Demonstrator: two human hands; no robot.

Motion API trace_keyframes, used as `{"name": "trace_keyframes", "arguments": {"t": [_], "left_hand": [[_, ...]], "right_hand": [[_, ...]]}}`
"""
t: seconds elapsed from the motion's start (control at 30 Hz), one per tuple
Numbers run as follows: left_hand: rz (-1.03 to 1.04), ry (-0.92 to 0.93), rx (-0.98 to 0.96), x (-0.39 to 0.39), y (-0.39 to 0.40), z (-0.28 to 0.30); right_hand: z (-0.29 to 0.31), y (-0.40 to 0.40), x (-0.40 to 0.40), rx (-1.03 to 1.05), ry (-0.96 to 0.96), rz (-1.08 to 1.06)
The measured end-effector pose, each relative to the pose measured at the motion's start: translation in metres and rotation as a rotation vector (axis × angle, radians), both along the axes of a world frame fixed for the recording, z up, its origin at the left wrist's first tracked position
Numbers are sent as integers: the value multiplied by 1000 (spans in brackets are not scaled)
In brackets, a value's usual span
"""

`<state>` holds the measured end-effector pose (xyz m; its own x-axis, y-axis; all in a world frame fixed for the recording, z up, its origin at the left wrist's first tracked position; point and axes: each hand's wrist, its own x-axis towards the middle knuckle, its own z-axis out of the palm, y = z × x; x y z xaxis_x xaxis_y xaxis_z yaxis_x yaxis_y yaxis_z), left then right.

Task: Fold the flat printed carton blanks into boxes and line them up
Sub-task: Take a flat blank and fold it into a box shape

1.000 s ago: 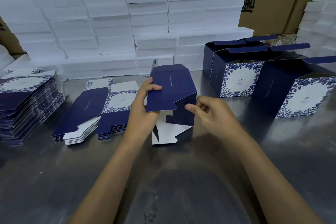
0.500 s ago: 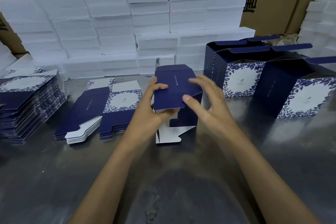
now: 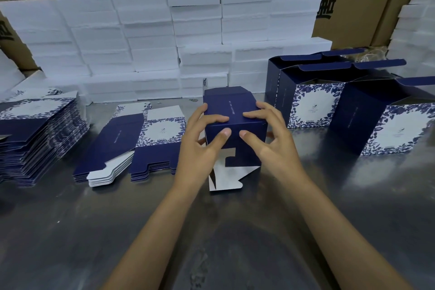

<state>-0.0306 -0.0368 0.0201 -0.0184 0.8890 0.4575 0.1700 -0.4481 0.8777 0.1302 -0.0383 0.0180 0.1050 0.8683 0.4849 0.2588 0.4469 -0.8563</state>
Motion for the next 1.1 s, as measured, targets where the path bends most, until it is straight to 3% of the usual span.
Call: {"name": "trace_keyframes", "arguments": {"t": [0.1, 0.37, 0.77, 0.87, 1.1], "left_hand": [[2, -34, 8, 3, 1, -3], [35, -100, 16, 7, 3, -6], [-46, -33, -14, -5, 6, 2], [-83, -95, -63, -11, 7, 2], [-50, -126, -83, -7, 3, 5]], "right_hand": [[3, -3, -3, -55, 64, 63], [5, -2, -12, -32, 77, -29], [5, 2, -1, -63, 174, 87], [4, 3, 8, -107, 271, 124], [-1, 8, 15, -120, 267, 143]]}}
